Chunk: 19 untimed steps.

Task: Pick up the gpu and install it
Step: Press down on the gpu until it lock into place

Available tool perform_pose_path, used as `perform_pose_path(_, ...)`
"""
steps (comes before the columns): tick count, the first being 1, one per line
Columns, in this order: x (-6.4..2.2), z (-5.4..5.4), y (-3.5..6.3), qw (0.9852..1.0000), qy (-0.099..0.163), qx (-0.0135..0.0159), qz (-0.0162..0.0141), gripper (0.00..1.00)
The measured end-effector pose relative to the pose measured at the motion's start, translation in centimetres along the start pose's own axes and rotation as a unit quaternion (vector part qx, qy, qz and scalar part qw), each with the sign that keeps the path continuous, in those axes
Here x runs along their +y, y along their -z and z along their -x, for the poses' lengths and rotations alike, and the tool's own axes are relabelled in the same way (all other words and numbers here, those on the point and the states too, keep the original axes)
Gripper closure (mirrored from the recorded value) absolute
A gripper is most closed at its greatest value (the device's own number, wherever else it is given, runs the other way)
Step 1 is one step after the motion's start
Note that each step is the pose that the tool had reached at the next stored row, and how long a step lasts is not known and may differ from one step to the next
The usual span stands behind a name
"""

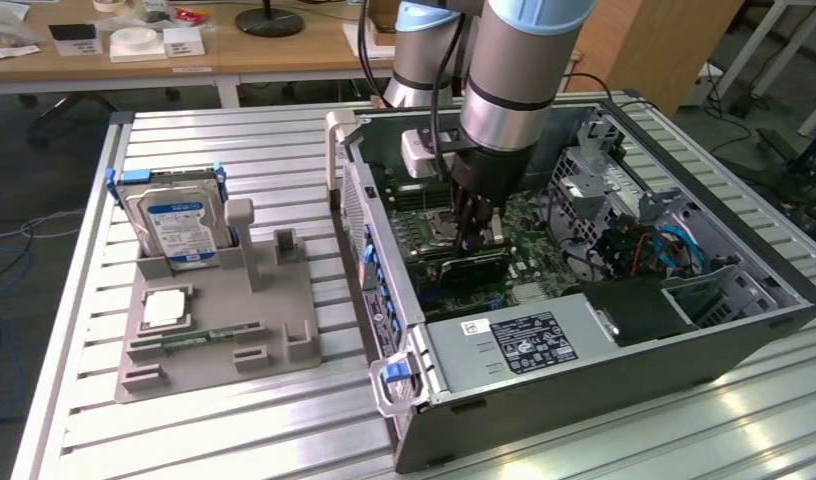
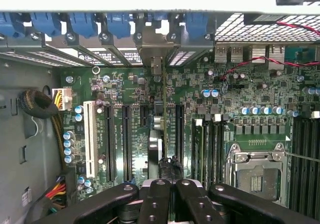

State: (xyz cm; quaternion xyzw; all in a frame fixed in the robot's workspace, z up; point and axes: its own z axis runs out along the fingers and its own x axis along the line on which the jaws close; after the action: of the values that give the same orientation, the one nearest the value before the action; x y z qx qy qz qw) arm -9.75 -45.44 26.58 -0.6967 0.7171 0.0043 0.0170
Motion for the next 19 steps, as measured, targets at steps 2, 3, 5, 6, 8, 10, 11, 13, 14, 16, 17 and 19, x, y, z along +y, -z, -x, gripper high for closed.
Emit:
perform_pose_path(2, 0.00, 0.00, 0.00, 1.0000, 0.000, 0.0001, 0.0000, 0.89)
perform_pose_path(3, 0.00, 0.00, 0.00, 1.0000, 0.000, 0.0000, 0.0000, 0.89)
perform_pose_path(5, 0.00, 0.00, -0.07, 1.0000, 0.000, -0.0002, -0.0001, 0.89)
perform_pose_path(6, 0.00, 0.00, -0.11, 1.0000, 0.000, -0.0001, -0.0001, 0.89)
perform_pose_path(8, 0.00, 0.00, -0.11, 1.0000, 0.000, 0.0000, 0.0000, 0.89)
perform_pose_path(10, 0.00, 0.00, -0.12, 1.0000, 0.000, 0.0000, 0.0000, 0.89)
perform_pose_path(11, 0.00, -0.01, -0.12, 1.0000, 0.000, 0.0000, 0.0000, 0.89)
perform_pose_path(13, 0.01, -0.01, -0.22, 1.0000, 0.000, 0.0000, -0.0001, 0.89)
perform_pose_path(14, 0.02, -0.01, -0.23, 1.0000, 0.000, 0.0001, 0.0000, 0.89)
perform_pose_path(16, 0.02, -0.01, -0.23, 1.0000, 0.000, 0.0001, 0.0000, 0.89)
perform_pose_path(17, 0.02, -0.01, -0.23, 1.0000, 0.000, 0.0001, 0.0000, 0.89)
perform_pose_path(19, 0.02, -0.01, -0.28, 1.0000, 0.000, 0.0000, -0.0001, 0.89)
